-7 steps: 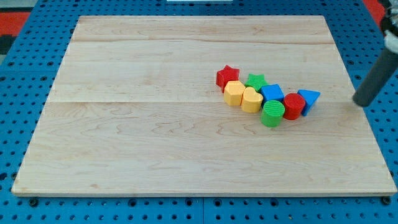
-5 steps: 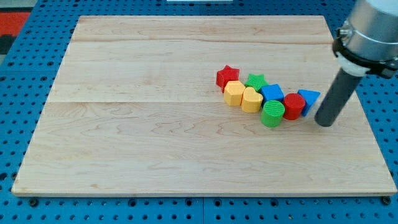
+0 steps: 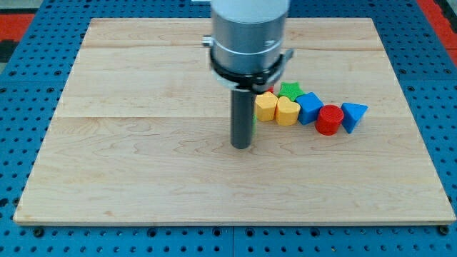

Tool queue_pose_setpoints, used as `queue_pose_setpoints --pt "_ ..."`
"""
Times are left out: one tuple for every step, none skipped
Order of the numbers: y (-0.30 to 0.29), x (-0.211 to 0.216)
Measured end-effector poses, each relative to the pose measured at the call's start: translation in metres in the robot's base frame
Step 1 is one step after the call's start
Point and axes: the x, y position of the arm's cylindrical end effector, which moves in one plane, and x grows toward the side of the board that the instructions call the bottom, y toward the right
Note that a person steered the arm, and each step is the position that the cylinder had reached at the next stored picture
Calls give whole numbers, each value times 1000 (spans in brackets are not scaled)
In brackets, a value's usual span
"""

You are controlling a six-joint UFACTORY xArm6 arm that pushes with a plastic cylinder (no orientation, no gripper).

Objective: Place the green circle to the bottom of the yellow hexagon

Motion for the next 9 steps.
queue_pose_setpoints --pt "-44 7" --pt "-47 -16" --pt "-28 -21" --pt "14 -21" --pt "38 -21" --pt "38 -21" --pt "38 -11" --pt "69 9" --pt "180 14"
